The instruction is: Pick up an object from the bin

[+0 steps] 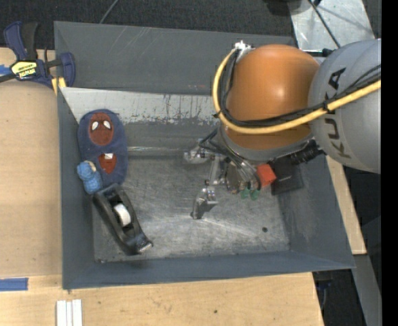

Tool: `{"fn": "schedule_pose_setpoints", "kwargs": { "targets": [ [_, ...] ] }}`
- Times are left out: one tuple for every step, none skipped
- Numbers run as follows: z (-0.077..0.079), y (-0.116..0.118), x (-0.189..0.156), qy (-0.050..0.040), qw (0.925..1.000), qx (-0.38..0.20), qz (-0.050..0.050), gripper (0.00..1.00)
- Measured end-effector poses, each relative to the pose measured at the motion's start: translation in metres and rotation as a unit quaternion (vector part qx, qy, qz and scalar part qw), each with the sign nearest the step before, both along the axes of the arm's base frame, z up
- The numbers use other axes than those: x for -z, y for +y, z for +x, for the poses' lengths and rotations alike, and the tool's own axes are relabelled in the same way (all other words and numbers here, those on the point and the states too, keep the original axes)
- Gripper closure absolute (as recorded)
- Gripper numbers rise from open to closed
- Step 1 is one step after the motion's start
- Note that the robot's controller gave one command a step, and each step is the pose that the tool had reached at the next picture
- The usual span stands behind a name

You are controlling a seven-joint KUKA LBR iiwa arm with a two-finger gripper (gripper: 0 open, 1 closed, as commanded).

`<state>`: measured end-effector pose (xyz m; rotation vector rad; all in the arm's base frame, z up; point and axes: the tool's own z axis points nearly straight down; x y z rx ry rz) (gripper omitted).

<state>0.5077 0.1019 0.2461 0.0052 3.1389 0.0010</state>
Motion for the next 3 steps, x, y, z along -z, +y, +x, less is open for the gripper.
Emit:
{"fn": "schedule_pose_setpoints", "kwargs": {
  "targets": [
    [0.058,-0.009,0.133,0.0029,0.999,0.045,-0.001,0.0],
    [0.076,0.098,0.172,-0.0007,0.9973,-0.074,-0.005,0.0],
    [0.123,0.095,0.114,-0.0042,0.9994,-0.036,0.0,0.0]
  ]
}}
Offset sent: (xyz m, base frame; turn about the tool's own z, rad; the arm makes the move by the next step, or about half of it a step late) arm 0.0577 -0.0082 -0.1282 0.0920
